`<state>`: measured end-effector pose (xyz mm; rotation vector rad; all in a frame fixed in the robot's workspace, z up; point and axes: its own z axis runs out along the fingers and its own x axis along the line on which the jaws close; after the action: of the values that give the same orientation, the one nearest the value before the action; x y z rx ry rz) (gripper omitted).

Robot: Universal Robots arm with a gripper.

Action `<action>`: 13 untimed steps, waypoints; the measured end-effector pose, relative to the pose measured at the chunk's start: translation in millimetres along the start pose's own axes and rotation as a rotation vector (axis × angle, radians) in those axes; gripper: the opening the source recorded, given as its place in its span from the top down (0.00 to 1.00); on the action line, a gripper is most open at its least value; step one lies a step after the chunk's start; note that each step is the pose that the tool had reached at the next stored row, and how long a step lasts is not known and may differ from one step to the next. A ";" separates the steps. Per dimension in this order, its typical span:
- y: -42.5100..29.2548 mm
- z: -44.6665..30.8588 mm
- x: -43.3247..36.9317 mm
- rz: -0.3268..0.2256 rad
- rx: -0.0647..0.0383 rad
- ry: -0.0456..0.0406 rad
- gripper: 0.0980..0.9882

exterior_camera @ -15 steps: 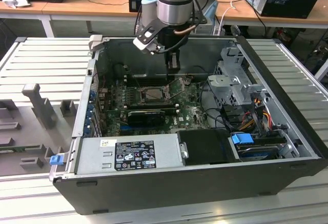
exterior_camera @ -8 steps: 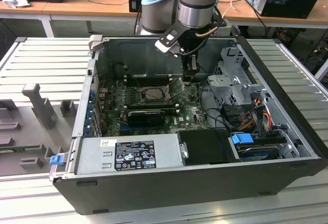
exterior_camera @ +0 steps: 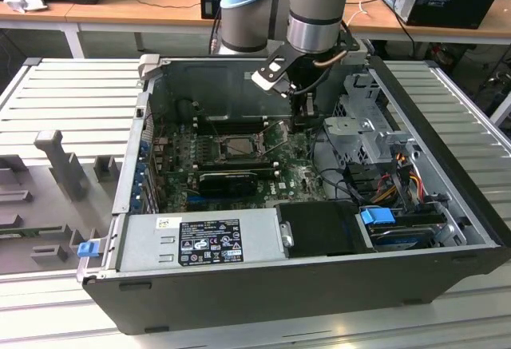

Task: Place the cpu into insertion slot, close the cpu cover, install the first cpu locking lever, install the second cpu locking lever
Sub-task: 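Close the cpu cover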

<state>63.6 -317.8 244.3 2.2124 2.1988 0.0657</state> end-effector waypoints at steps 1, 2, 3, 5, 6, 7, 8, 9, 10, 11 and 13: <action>-0.2 0.1 0.0 0.000 0.017 0.0008 0.99; -1.6 -0.2 0.0 0.001 0.032 0.0007 0.99; -5.2 -0.3 0.0 0.001 0.033 0.0009 0.99; -21.2 -1.1 -0.1 0.001 0.033 0.0012 0.99; -31.5 -1.6 -0.2 0.001 0.033 0.0011 0.99; -36.4 -1.8 -0.2 0.001 0.033 0.0011 0.99; -40.6 -2.0 -0.2 0.001 0.033 0.0011 0.99; -47.9 -2.4 -0.3 0.000 0.033 0.0010 0.99; -54.2 -2.5 -0.3 0.001 0.033 0.0013 0.99; -57.1 -2.3 -0.3 0.001 0.033 0.0013 0.99; -61.2 -0.4 -0.3 0.001 0.033 0.0012 0.99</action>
<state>2.4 -317.8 241.9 2.2306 2.2160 0.0306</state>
